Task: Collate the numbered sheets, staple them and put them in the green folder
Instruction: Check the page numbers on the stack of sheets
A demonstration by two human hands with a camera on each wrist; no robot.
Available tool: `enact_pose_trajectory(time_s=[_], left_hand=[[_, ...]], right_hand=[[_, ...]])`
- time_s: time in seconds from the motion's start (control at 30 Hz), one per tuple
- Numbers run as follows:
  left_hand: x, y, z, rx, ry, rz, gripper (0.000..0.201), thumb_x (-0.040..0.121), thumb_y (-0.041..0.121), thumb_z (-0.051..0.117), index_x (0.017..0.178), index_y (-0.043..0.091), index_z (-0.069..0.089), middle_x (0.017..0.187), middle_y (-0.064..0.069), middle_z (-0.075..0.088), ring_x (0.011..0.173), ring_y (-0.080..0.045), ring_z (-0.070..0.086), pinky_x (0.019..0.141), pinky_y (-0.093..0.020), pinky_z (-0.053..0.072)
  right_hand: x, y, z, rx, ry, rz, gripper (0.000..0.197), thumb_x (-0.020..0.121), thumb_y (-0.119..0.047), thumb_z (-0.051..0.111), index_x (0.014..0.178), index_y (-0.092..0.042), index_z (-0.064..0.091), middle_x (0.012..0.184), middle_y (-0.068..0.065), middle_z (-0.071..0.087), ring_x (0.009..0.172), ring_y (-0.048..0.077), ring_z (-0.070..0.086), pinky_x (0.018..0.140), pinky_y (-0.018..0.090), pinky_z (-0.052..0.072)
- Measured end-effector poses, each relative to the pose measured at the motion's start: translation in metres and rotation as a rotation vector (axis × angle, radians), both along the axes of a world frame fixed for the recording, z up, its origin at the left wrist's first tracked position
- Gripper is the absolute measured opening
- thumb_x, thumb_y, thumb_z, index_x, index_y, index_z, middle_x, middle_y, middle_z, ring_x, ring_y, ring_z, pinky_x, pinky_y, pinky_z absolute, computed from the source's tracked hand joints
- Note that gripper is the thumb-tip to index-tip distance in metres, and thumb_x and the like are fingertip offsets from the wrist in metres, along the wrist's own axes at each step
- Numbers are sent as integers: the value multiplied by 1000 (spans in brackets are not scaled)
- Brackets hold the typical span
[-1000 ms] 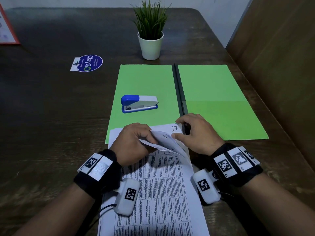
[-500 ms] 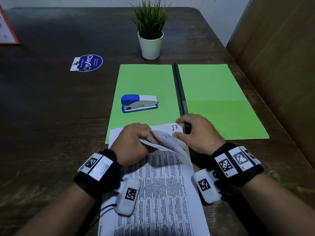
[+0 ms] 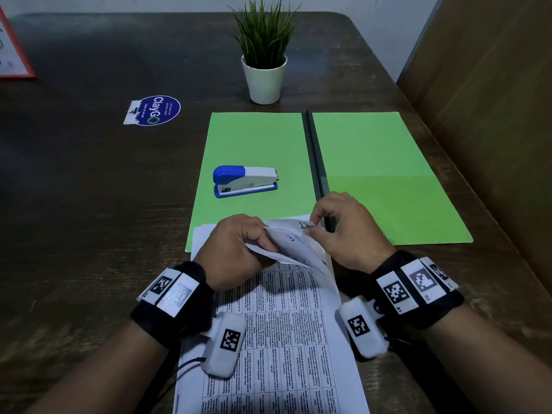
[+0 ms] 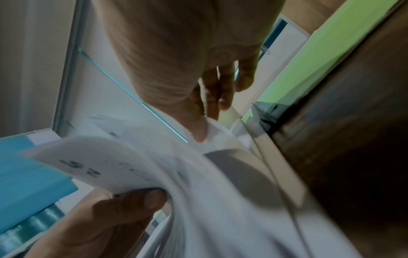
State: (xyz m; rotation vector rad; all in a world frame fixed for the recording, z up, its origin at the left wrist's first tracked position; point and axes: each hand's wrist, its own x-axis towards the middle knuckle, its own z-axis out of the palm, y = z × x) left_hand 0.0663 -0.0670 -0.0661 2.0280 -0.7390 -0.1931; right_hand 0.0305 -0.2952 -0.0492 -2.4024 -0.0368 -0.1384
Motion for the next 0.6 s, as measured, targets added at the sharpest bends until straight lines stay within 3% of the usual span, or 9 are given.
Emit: enact_pose_trajectory(time_s=[0.07,0.13,0.2,0.27,0.3,0.37,0.43,0.5,0.6], left_hand=[[0,-1,0,-12,-3,12,10,60,32,81,67,25,78,81,9,74,87,-8,65,84,-35,52],[0,0,-1,-13,-41,38,16,59,35,81,73,29,77,81,11,74,96,-2,63,97,-32,46],[1,1,-5,56,-87,51,19,61,46,78,75,33,75,84,15,73,114,6,56,120,-31,20],[1,1,-6,95,-69,50,16,63,46,77,69,32,74,87,18,73,127,9,49,123,-34,-6],[1,1,-5,76,-44,44,13,63,41,79,67,30,75,86,16,74,124,8,53,124,-35,-4],[-1,-1,0,6,9,27,8,64,29,83,65,24,77,83,8,74,102,-3,67,122,-34,22],[-3,-2,5,-42,33,30,8,66,21,86,67,20,78,87,3,66,85,-11,66,95,-29,49],[-4,-2,6,-47,17,34,11,68,13,88,69,21,80,97,3,62,94,-9,64,81,-24,52],[-3,-2,5,-37,27,0,9,65,15,85,69,22,80,94,9,70,92,-8,68,80,-27,54]], right_hand=[[0,1,-1,105,63,-24,23,81,-26,79,66,-25,62,64,-12,62,60,3,52,60,23,44],[-2,1,-1,102,91,-3,33,86,-29,75,58,-25,58,50,-17,55,47,1,45,51,15,36],[-4,1,1,101,128,71,38,90,-28,69,56,-21,55,48,-13,48,46,1,39,50,18,33],[-7,3,4,178,208,195,42,94,-29,62,55,-17,55,51,-11,45,50,4,38,52,23,33],[-9,5,6,227,245,249,46,96,-35,59,55,-15,56,52,-8,43,50,7,37,53,24,33],[-10,6,11,297,287,288,56,97,-49,52,56,-13,61,51,-5,45,50,10,39,55,25,34],[-8,3,12,311,293,273,53,99,-42,53,52,-17,60,50,-9,49,51,10,42,57,25,36],[-6,-1,9,283,279,240,42,97,-25,61,56,-19,65,55,-8,60,55,7,50,60,27,43],[-3,-4,0,175,189,97,7,89,-20,70,86,-16,75,83,-2,73,79,14,65,79,40,54]])
